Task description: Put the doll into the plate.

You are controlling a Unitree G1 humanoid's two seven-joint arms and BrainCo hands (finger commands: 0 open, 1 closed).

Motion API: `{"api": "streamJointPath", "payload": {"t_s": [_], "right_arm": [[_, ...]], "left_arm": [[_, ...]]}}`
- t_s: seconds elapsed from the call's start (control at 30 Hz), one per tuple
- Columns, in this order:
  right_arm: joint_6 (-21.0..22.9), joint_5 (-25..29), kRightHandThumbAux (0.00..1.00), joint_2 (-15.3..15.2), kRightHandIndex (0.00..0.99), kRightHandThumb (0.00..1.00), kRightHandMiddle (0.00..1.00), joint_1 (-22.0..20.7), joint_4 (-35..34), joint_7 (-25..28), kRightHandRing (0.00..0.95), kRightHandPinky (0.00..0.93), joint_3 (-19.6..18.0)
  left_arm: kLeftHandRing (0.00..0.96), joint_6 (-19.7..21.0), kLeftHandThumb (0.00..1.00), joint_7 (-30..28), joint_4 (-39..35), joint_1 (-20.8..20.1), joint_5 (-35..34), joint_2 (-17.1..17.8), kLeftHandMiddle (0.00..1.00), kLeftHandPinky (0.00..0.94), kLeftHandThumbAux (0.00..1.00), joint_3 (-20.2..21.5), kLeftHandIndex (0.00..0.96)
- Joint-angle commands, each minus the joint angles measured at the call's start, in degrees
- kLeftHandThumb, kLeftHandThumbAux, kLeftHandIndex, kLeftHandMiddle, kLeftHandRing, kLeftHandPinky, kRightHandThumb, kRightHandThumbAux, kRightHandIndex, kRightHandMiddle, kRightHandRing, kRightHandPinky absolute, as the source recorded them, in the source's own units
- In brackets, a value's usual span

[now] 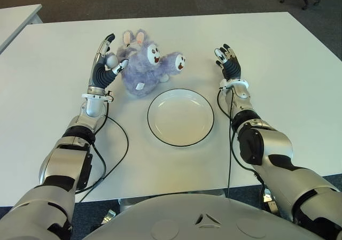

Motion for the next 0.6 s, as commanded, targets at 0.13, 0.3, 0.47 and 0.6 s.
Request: {"api": "streamJointPath", "payload": {"t_s": [0.13, 0.3, 0.47, 0.6], "right_arm": [[2.8, 0.5, 0.576, 1.1, 0.021, 0.075, 0.056, 4.7, 2.6, -0.3, 0.048, 0.057, -0.3], [2.8, 0.4, 0.577, 1.2, 0.022, 0.076, 0.057, 4.7, 2.6, -0.3, 0.049, 0.060, -0.3], [2.8, 0.4, 0.580, 1.2, 0.022, 0.075, 0.055, 4.7, 2.6, -0.5, 0.049, 0.057, -0.2], [2.9, 0.3, 0.578, 1.3, 0.021, 0.074, 0.052, 4.6, 2.6, -0.6, 0.046, 0.055, -0.1]], "left_arm": [[0.000, 0.7, 0.134, 0.5, 1.6, 5.7, 1.8, 0.1, 0.000, 0.000, 0.305, -1.0, 0.000], [0.000, 1.1, 0.130, 1.2, 1.4, 5.7, 2.6, 0.6, 0.000, 0.000, 0.306, -1.4, 0.000], [0.000, 1.5, 0.153, 2.9, 1.5, 5.4, 4.3, 1.1, 0.000, 0.000, 0.322, -2.0, 0.000], [0.004, 1.7, 0.181, 3.9, 1.9, 4.9, 5.1, 1.1, 0.011, 0.002, 0.329, -2.4, 0.000]]}}
